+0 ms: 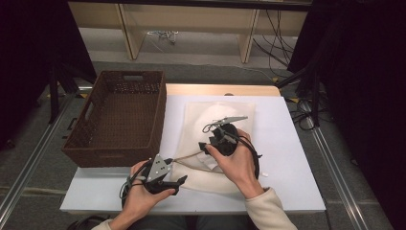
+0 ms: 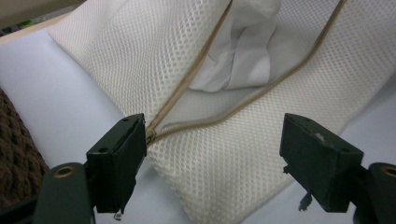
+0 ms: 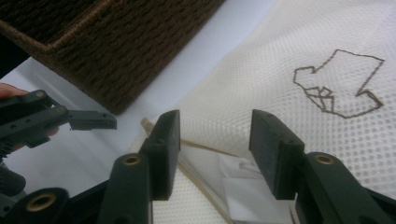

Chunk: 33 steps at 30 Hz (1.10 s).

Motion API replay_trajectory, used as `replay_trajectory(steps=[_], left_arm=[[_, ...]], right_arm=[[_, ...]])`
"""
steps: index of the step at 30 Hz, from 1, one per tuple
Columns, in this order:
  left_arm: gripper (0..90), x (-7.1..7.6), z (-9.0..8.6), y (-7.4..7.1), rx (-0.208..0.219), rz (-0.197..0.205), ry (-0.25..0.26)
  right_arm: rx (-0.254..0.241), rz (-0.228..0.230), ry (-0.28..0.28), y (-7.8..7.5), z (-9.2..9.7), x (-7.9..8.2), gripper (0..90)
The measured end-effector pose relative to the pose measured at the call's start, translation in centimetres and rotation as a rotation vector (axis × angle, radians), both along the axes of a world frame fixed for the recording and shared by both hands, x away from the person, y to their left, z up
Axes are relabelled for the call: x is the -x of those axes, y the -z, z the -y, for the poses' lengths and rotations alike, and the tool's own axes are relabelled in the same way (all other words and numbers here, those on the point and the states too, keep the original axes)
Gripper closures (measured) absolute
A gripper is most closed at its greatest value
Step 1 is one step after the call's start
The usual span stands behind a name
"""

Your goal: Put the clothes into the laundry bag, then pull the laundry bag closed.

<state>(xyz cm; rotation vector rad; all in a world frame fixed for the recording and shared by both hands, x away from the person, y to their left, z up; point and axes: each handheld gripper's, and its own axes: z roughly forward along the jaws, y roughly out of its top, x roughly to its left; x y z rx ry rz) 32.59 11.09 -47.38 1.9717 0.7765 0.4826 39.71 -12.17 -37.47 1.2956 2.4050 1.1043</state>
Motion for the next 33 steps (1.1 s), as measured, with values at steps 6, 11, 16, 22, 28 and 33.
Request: replay_trajectory(steps=[6,11,16,22,28,33], left_arm=[[24.9,0.2,-0.8,0.7,0.026,-0.033,-0.020],[28.2,0.0,-1.1,1.1,0.054,-0.055,-0.040],[29.9,-0.1,-1.5,0.8,0.053,-0.042,-0.044],[31.1,-0.2,-1.4,0.8,0.079,-0.057,-0.060],[43.0,-0.4,-1.9,1.0,0.094,-0.092,-0.078],[65.2,-0.7,-2.4,1.2,0.059,-0.134,-0.100]], right_arm=[[-0.017,-0.001,-0.007,-0.2,0.0,-0.1,51.5],[-0.019,-0.003,0.008,-0.1,0.3,-0.4,51.4],[-0.019,-0.006,0.018,-0.1,0.6,-0.6,51.5],[-0.036,-0.010,0.021,-0.3,0.7,-0.4,50.1],[-0.032,-0.005,0.023,-0.1,0.9,-0.6,48.2],[-0.051,-0.022,0.032,-0.5,1.0,-0.4,48.2]])
